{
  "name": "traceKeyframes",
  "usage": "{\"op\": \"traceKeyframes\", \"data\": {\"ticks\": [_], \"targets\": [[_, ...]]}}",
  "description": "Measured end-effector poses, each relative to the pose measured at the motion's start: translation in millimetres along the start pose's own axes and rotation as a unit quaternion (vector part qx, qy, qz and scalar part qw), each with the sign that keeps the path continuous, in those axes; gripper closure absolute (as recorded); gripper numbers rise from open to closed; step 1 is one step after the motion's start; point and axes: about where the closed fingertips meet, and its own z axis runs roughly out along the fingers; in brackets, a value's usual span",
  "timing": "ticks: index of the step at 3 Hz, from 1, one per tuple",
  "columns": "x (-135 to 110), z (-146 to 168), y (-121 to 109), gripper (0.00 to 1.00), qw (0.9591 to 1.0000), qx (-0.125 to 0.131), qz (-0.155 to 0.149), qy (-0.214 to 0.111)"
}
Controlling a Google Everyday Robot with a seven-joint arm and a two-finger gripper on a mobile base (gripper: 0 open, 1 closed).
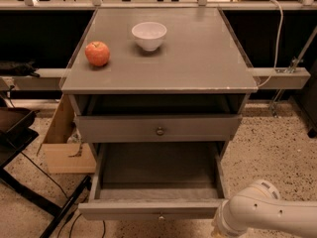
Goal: Close middle drawer
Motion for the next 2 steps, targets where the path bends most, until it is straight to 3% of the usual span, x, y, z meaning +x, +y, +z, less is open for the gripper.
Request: {"op": "traceKeyframes", "data": {"ticks": [1, 2], "targets": [[5.0, 53.4, -4.1, 0.85, 0.9996, -0.01, 0.003, -0.025], [1.1, 92.8, -9.4, 1.0, 0.9986, -0.002, 0.008, -0.051]]}}
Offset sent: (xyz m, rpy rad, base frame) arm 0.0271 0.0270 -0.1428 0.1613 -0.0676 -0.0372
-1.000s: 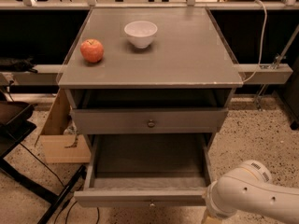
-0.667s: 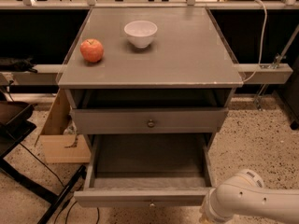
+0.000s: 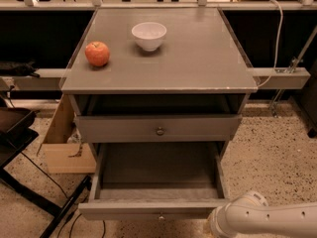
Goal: Close middle drawer
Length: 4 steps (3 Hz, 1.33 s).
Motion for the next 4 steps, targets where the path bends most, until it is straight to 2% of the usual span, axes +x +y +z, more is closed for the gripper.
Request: {"op": "traceKeyframes", "data": {"ticks": [1, 2, 3, 4], "targets": [[-8.5, 22.6, -12.5, 1.0, 0.9995, 0.019, 0.002, -0.025], [-20.7, 25.2, -28.5, 1.0, 0.9972, 0.049, 0.003, -0.056], [-32.7, 17.8, -45.9, 1.0, 0.9916, 0.086, 0.014, -0.096], [-42.8, 11.2, -58.6, 1.0, 0.9857, 0.11, 0.026, -0.125]]}}
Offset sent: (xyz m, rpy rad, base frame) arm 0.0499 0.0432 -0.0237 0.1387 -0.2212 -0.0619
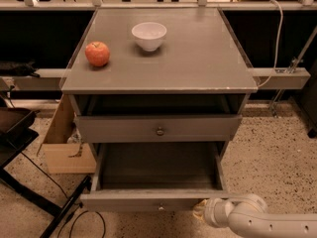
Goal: Close middle drawer
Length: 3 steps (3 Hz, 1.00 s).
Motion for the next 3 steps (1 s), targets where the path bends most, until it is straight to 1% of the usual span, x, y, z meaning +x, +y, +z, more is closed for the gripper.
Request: {"op": "traceKeyframes", "data": {"ticks": [3], "targets": [[-6.6, 14.3, -14.0, 1.0, 0.9998, 0.011, -0.011, -0.013]]}}
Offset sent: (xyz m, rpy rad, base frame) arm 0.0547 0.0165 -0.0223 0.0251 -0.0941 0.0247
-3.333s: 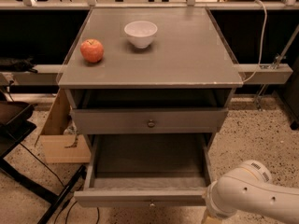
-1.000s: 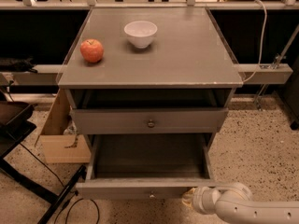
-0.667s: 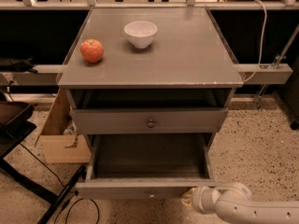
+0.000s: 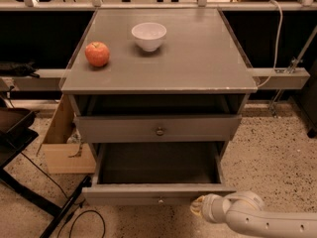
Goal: Close middle drawer
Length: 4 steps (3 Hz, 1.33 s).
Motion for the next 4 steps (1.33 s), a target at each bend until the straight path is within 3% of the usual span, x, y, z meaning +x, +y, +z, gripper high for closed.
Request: {"op": "traceKeyframes", "data": {"ticks": [1, 2, 3, 4], "targets": [[-9.3, 12.5, -18.7, 1.0, 0.9998, 0.011, -0.013, -0.01], [-19.0, 31.9, -53.7, 1.0, 0.9988, 0.033, -0.029, -0.023], [-18.6, 31.2, -52.4, 1.0, 0.9988, 0.033, -0.029, -0.023], [-44.4, 45.9, -90.4, 1.0, 0.9966, 0.051, -0.056, -0.032]]}}
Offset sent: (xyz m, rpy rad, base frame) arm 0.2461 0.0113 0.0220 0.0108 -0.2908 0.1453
